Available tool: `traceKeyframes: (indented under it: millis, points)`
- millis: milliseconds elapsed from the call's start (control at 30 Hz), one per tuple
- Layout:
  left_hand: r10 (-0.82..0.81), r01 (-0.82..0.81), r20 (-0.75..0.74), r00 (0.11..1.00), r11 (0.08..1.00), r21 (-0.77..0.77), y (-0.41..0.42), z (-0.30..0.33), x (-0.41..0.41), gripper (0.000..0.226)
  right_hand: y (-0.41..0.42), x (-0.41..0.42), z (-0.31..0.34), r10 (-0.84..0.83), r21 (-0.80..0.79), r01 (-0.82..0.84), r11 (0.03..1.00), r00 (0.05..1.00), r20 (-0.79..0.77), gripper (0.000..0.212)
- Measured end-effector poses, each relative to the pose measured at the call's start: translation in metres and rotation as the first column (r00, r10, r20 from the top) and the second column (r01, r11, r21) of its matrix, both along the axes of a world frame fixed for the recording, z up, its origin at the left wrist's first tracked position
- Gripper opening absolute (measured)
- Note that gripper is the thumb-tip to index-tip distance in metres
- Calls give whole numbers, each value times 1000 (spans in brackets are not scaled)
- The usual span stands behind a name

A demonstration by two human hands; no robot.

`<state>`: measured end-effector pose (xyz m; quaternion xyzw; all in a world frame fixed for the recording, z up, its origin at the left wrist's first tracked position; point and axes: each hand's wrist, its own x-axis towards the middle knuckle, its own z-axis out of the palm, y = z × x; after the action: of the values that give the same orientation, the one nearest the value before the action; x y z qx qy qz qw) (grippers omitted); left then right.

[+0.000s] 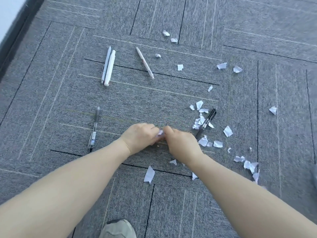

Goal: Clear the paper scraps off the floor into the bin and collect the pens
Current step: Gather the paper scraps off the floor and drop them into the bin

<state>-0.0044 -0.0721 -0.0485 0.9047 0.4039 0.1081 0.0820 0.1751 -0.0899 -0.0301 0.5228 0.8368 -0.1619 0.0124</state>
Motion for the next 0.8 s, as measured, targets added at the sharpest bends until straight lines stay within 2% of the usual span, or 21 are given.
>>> traceKeyframes:
  millis: [33, 67, 100, 167, 233, 300, 400, 500, 567, 633, 733, 800]
  points:
    - [42, -41, 35, 999, 999, -25, -2, 4, 2, 35, -1, 3, 5, -117, -79, 112, 991, 991, -70, 5]
    - [110, -104, 93, 990, 993, -64, -3, 10, 6, 36, -2, 7, 11, -263, -160, 235, 959, 948, -177, 11]
    - [193, -175, 168, 967, 978, -117, -3, 18, 14, 37, -2, 12, 19, -400, -229, 344, 911, 872, -281, 14]
    - [321, -256, 296, 899, 937, -238, 5, 45, 42, 39, 2, 25, 42, -593, -273, 530, 803, 661, -460, 17]
    - [353, -250, 428, 832, 927, -279, 21, 82, 82, 43, 12, 43, 72, -670, -272, 673, 688, 444, -595, 16]
    - [344, -179, 575, 742, 929, -325, 36, 129, 132, 47, 22, 71, 112, -653, -272, 767, 581, 241, -718, 18]
    - [288, 3, 754, 590, 933, -359, 50, 201, 215, 47, 26, 132, 183, -533, -222, 885, 409, 35, -845, 20]
    - [243, 220, 842, 481, 897, -384, 47, 264, 309, 48, 9, 207, 245, -394, -160, 968, 196, -72, -916, 21]
    - [239, 337, 864, 443, 849, -407, 32, 292, 369, 50, -12, 255, 271, -318, -177, 982, 68, -147, -936, 20]
    - [275, 408, 843, 461, 779, -477, 13, 306, 425, 50, -34, 296, 285, -266, -224, 974, -39, -226, -937, 17]
    - [326, 488, 749, 577, 598, -636, -15, 302, 494, 44, -72, 346, 285, -261, -321, 937, -140, -347, -901, 19]
    - [184, 474, 694, 696, 608, -637, -27, 292, 526, 43, -93, 372, 281, -294, -393, 908, -143, -419, -859, 23]
